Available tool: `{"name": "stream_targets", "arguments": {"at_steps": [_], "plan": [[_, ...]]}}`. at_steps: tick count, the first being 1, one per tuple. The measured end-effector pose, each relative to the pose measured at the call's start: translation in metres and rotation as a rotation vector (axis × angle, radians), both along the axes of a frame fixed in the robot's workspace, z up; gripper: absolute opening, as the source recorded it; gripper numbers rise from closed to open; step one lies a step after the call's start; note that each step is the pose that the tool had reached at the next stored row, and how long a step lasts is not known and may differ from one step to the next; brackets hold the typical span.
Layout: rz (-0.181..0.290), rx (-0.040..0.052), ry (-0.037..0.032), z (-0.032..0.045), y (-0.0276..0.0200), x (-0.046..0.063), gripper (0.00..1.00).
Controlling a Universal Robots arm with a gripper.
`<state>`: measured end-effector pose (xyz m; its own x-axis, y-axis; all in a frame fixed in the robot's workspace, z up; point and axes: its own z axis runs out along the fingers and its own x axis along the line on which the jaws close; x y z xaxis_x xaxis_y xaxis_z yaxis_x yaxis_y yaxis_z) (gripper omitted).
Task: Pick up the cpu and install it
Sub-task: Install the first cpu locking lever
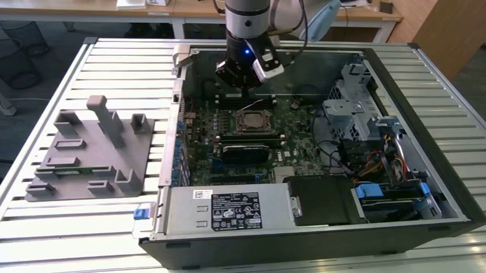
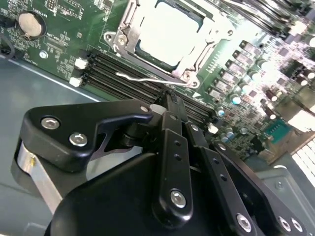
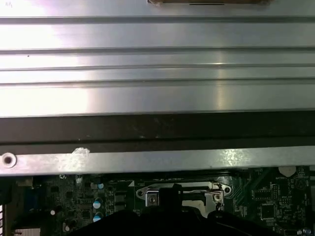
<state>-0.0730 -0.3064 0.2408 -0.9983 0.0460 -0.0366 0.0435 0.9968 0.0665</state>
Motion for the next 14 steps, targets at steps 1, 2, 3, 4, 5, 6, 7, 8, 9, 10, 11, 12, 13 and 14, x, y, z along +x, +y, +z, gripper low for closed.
{"name": "stream_targets", "arguments": {"at_steps": [1,2,3,4,5,6,7,8,9,10,11,12,13,14], "plan": [[0.002,-0.0001,0.0000,-0.0013,0.0001,0.001,0.11],[0.006,0.0000,0.0000,-0.0025,0.0001,0.001,0.11],[0.012,0.0000,-0.0002,-0.0034,0.0001,0.002,0.11],[0.023,0.0000,-0.0001,-0.0043,0.0001,0.002,0.11],[0.034,-0.0001,-0.0002,-0.0052,0.0001,0.002,0.11],[0.042,-0.0002,-0.0003,-0.0061,0.0001,0.003,0.11],[0.047,-0.0002,-0.0003,-0.0073,0.0001,0.004,0.11],[0.048,-0.0001,-0.0002,-0.0084,0.0002,0.005,0.11],[0.049,-0.0001,-0.0002,-0.0094,0.0003,0.007,0.11],[0.050,-0.0001,-0.0003,-0.0104,0.0005,0.008,0.11],[0.050,-0.0001,-0.0003,-0.0115,0.0007,0.009,0.11],[0.051,-0.0003,-0.0003,-0.0126,0.0010,0.010,0.11],[0.052,-0.0006,-0.0002,-0.0135,0.0014,0.010,0.11],[0.053,-0.0008,-0.0001,-0.0142,0.0017,0.011,0.11]]}}
